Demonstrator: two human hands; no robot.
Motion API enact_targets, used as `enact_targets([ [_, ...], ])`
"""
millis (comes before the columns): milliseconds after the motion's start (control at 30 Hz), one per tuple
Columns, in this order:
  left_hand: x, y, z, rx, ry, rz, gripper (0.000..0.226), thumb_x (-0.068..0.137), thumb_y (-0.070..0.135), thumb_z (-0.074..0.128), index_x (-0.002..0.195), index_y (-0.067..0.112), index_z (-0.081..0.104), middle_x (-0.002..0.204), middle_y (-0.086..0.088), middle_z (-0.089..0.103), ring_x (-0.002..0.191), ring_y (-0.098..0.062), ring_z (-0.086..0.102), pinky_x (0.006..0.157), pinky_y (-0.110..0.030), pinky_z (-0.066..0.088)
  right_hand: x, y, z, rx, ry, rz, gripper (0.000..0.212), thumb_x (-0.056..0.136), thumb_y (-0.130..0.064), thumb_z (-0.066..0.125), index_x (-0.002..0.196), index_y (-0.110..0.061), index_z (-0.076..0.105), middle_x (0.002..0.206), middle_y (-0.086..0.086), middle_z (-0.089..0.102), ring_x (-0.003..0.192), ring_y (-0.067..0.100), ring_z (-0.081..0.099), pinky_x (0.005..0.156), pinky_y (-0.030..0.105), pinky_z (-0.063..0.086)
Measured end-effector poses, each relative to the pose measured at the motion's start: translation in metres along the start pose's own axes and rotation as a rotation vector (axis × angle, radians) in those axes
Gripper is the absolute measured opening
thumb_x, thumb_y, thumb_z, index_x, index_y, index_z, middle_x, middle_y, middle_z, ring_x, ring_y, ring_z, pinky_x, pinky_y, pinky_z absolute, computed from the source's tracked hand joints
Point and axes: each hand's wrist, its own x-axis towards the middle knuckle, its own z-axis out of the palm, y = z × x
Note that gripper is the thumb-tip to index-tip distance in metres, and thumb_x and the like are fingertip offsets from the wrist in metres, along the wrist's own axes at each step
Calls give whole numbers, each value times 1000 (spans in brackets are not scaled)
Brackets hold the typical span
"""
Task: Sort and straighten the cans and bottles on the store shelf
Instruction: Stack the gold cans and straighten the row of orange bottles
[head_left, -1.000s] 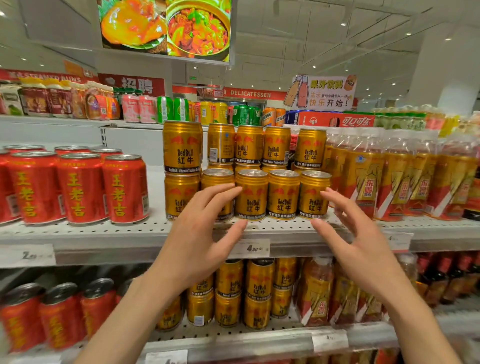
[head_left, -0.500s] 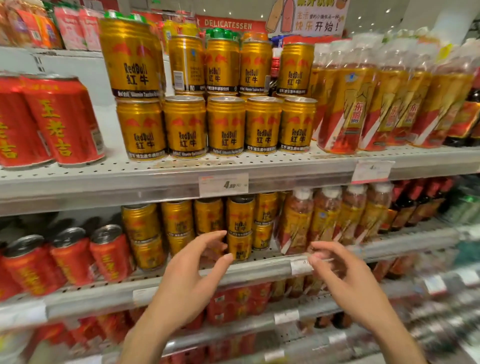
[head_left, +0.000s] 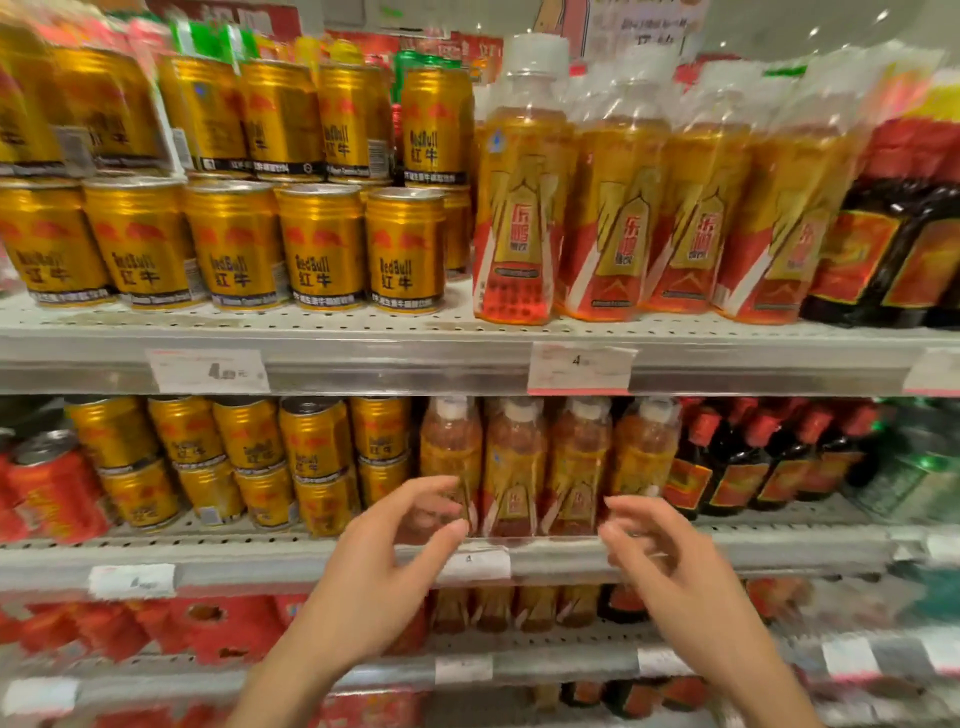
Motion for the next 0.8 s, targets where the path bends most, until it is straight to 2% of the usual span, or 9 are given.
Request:
enact_targets([
  [167,10,31,26,-32,43,-10,31,91,34,67,121,41,61,106,21,68,103,-3,65,88,-15,50,16,12,-36,61,-33,-54,17,94,-39,64,111,-41,63,94,-15,72,89,3,69,76,19,56],
  [367,21,54,31,-87,84,32,32,93,32,66,123,39,62,106,16,69,100,-6,66,86,-23,53,26,8,-53,94,22,-121,16,95,-31,66,110,-36,67,93,-26,69,86,-1,68,74,16,55],
  [433,27,59,28,-101,96,62,30,93,31,66,123,39,62,106,16,70,99,-4,65,85,-20,52,26,-1,-55,81,43,-154,16,95,-31,65,109,-38,67,93,-27,69,87,1,68,75,16,56],
  [633,39,84,8,-73,186,240,31,92,27,68,120,39,63,102,22,70,99,-1,65,80,-9,48,31,-47,-66,27,183,-353,17,94,-30,67,108,-40,68,96,-27,71,92,-4,68,78,18,55],
  [800,62,106,-12,98,334,411,38,92,37,65,129,37,57,108,23,63,106,-1,61,84,-16,52,44,-96,-82,-74,270,-553,18,94,-31,66,109,-41,65,100,-30,66,95,-6,64,78,10,52],
])
